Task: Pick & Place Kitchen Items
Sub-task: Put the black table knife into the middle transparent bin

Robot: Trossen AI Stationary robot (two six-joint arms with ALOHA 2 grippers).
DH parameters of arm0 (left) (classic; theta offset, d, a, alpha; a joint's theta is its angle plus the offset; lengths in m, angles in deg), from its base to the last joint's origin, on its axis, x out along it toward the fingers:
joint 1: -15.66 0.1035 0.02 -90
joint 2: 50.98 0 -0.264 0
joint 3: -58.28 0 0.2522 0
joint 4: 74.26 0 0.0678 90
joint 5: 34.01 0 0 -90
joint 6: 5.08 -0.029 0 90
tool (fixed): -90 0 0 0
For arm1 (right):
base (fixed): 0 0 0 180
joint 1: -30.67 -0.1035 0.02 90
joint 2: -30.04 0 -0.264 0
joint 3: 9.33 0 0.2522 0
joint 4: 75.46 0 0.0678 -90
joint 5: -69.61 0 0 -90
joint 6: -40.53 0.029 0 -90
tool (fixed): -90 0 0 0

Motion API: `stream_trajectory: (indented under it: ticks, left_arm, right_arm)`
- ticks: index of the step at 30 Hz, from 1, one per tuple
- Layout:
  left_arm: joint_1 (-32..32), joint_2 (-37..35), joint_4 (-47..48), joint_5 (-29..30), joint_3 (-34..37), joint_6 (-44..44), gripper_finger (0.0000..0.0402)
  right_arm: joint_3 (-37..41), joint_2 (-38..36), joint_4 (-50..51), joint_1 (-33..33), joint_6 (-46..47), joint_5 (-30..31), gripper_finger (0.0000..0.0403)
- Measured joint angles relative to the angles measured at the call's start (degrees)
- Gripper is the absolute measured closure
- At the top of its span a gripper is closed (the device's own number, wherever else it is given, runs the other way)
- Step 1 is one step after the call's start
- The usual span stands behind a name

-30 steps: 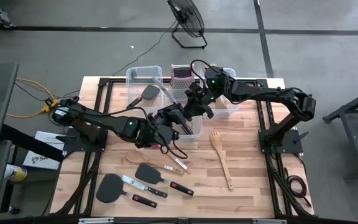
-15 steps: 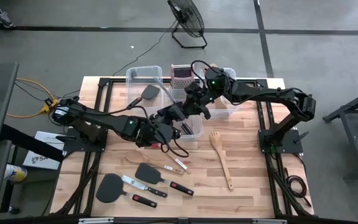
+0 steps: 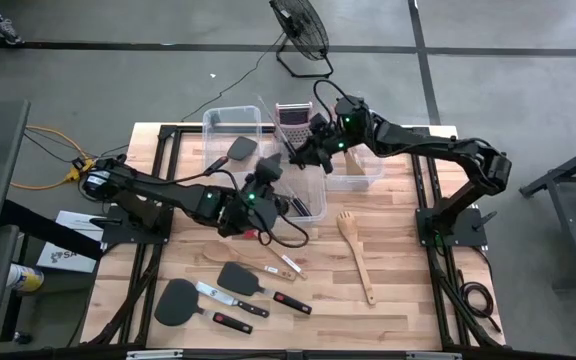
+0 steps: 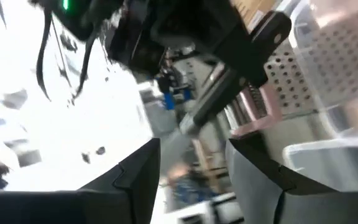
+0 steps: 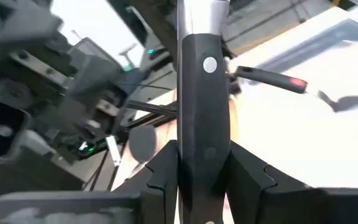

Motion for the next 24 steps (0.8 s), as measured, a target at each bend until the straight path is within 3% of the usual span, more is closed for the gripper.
stream_trajectory:
  ticks: [13, 20, 24]
  left_arm:
    - [0.0, -8.4, 41.8, -3.3, 0.0, 73.1, 0.0225]
    - [0.0, -8.9, 63.8, -3.4, 0.0, 101.6, 0.0225]
    - [0.1, -10.6, 63.3, -3.9, 3.4, 107.0, 0.0225]
  right_arm:
    - [0.0, -4.0, 16.7, -0.7, 0.6, 10.8, 0.0312]
    - [0.0, -4.0, 19.2, -5.3, 6.6, 16.4, 0.0312]
    - [0.0, -4.0, 22.5, -7.0, 10.5, 20.0, 0.0312]
